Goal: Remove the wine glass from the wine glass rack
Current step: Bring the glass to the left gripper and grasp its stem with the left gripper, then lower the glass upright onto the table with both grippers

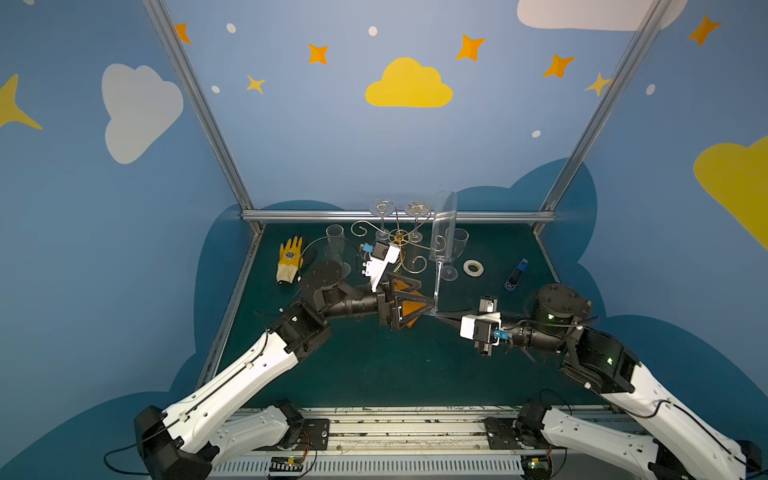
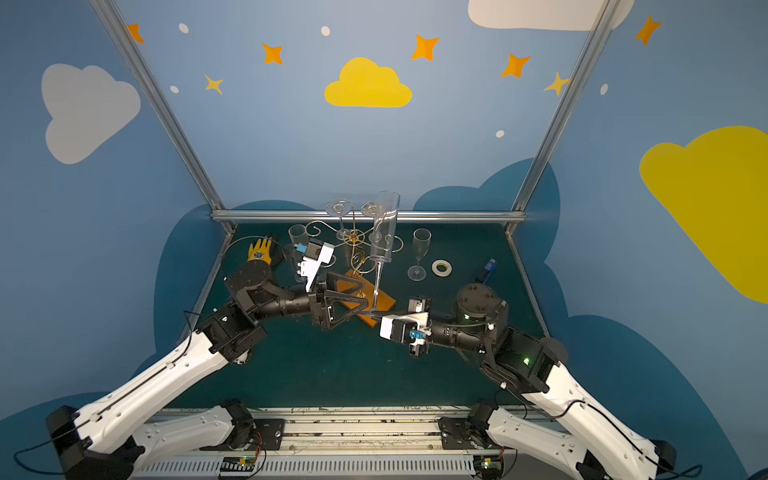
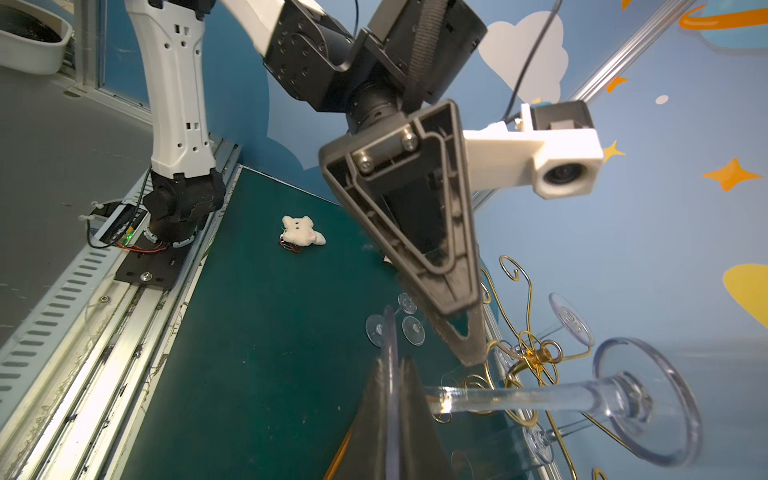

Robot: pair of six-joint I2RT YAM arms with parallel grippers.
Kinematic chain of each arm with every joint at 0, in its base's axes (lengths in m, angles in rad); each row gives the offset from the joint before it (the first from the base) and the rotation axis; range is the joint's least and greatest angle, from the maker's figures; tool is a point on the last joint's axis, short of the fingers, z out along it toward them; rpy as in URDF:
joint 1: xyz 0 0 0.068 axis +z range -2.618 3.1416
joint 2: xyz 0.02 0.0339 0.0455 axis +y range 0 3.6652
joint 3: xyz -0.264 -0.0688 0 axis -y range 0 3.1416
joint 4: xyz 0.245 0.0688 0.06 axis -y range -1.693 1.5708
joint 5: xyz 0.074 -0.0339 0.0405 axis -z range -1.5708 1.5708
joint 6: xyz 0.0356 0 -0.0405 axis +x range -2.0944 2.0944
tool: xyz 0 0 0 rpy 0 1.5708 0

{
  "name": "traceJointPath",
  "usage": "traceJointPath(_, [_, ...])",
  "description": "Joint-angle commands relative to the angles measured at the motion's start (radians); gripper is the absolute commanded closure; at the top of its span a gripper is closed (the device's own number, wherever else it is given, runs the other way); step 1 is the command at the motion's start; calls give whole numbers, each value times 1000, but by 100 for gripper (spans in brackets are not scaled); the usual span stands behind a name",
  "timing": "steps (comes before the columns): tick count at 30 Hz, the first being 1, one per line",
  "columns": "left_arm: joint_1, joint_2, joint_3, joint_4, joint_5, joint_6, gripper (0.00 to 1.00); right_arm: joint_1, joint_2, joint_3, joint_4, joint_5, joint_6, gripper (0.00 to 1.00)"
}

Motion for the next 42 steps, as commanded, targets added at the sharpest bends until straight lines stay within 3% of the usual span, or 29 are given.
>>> traceJointPath(1, [-13,11,23,30,31,17,8,35,-13,-12,16,52,-33,100])
traceJointPath(6, [-22,25,31,21,38,19,18,72,-7,-19,14,81,-52,100])
traceJointPath(11, [-32,38,35,30,63,15,43,101,-4,-23,18,123,-71,100])
traceJointPath(25, [-61,61,55,14,87,14,95,131,-6,-41,38,163,-105,100])
traceJointPath(30, [-63,51,33,50,49,-17,97,141,-3,-40,22,181,-120,100])
traceJointPath(31, [-63,47,25,63,38,-26,97,145,-3,-44,23,191,-122,93])
traceJointPath(33, [-63,38,10,80,14,-33,97,151,-10,-57,36,208,-121,49])
traceJointPath(35, [-63,25,1,79,-10,-24,97,150,-28,-75,74,215,-108,13])
traceJointPath(42, [-64,-31,-13,-10,-90,78,97,150,-127,-151,288,266,61,11])
